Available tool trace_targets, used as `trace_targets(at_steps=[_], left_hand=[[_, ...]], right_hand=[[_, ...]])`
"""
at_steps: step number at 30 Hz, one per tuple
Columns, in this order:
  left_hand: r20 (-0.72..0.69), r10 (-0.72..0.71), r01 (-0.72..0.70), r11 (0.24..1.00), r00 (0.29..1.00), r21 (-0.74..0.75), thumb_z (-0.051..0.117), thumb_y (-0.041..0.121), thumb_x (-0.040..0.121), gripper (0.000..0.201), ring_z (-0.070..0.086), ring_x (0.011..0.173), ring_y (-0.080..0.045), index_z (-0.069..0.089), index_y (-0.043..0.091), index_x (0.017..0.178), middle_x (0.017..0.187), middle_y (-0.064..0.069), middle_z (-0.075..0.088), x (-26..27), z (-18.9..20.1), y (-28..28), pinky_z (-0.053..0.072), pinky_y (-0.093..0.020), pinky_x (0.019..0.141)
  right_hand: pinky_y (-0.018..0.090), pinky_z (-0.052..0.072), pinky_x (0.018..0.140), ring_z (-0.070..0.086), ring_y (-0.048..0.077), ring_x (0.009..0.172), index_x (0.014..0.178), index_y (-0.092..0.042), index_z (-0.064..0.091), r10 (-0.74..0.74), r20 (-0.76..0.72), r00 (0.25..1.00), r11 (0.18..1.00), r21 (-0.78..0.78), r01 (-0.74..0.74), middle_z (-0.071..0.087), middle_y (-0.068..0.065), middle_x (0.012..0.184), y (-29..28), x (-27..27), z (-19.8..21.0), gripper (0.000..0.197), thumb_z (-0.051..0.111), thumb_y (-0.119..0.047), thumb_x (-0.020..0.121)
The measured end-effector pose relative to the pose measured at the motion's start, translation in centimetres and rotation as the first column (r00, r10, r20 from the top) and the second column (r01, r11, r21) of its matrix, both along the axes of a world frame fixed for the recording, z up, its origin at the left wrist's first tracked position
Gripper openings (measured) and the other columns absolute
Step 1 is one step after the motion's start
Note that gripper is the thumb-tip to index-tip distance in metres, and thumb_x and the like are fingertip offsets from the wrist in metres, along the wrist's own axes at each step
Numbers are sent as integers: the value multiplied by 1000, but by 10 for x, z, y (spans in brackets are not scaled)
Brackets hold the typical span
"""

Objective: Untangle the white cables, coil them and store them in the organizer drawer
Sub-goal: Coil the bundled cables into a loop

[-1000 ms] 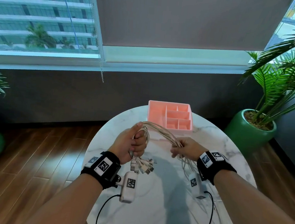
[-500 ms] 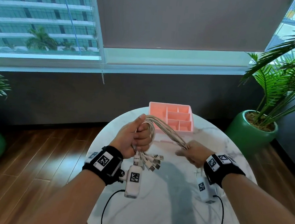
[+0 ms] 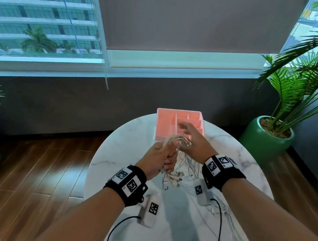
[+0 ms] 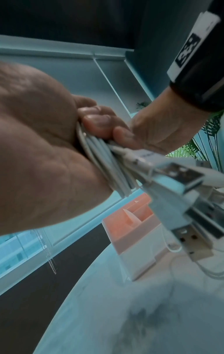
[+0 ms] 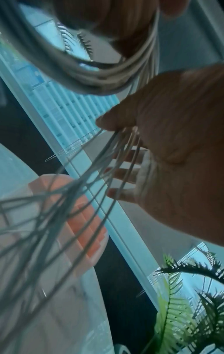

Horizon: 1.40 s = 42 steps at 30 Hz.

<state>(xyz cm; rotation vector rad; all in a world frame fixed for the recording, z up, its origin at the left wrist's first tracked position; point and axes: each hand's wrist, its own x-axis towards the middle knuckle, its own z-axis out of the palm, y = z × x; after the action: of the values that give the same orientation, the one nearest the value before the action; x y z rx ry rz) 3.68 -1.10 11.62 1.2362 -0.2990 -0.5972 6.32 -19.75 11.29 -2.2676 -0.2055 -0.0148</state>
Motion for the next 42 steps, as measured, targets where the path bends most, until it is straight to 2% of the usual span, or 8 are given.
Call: trace_targets(at_steps=[2,5,14,19,24,28,33,42], left_hand=[[-15,4,-5,999,1000,-51,59,48,95,47,30,41,-14,38,19,64,52,0,28,-2,4,0,34,-28,47],[-71,-10,-5,979,997,-205,58,49,94,48,30,41,-12,36,18,65,52,1,27,2,15,10,36,-28,46],[-240,93,-185,899,966,-397,47,47,101,48,25,42,-9,34,20,64,51,6,25,19,18,23,33,-25,45],[-323,307,-422,817,895,-393,48,49,103,50,27,43,-12,38,20,63,53,4,24,38,21,18,34,-27,46],[-398,503,-633,691,767,-348,54,54,99,49,31,44,-13,41,20,67,56,3,29,59,28,20,39,-28,46],[-195,645,-674,713,739,-195,55,52,99,50,34,47,-15,41,20,64,55,1,33,53,11,17,40,-29,50],[166,646,-655,756,745,1,57,47,98,50,33,46,-15,40,16,63,54,0,36,44,-3,18,35,-29,51],[617,206,-517,767,759,380,64,51,92,52,32,54,-6,32,21,64,65,4,33,31,-51,24,28,-15,51]], right_hand=[[42,57,80,67,24,83,106,-9,65,65,-55,996,994,94,-59,71,9,97,4,6,-5,19,65,-23,93],[33,50,55,59,21,48,75,-1,60,18,-239,971,962,267,48,60,13,59,3,4,-24,28,61,-18,97],[26,44,40,52,22,45,83,16,63,-40,-392,919,890,403,210,57,21,55,21,-18,-72,26,67,-10,83],[24,39,42,47,18,37,64,-9,57,-140,-347,927,897,351,267,48,8,51,48,-38,-84,35,70,-29,91],[29,48,51,54,15,39,77,-7,57,-87,-392,916,950,244,195,50,10,54,63,-70,-106,40,58,-44,90],[32,40,52,42,15,43,76,-17,47,-75,-464,883,971,169,171,46,3,59,70,-71,-95,49,49,-66,68],[36,41,68,51,22,70,92,-17,45,-16,-375,927,974,-216,-70,57,4,83,75,-76,-77,29,46,-45,96],[32,42,61,50,23,65,80,-12,46,164,-411,897,768,-517,-377,47,1,73,91,-72,4,16,43,-20,94]])
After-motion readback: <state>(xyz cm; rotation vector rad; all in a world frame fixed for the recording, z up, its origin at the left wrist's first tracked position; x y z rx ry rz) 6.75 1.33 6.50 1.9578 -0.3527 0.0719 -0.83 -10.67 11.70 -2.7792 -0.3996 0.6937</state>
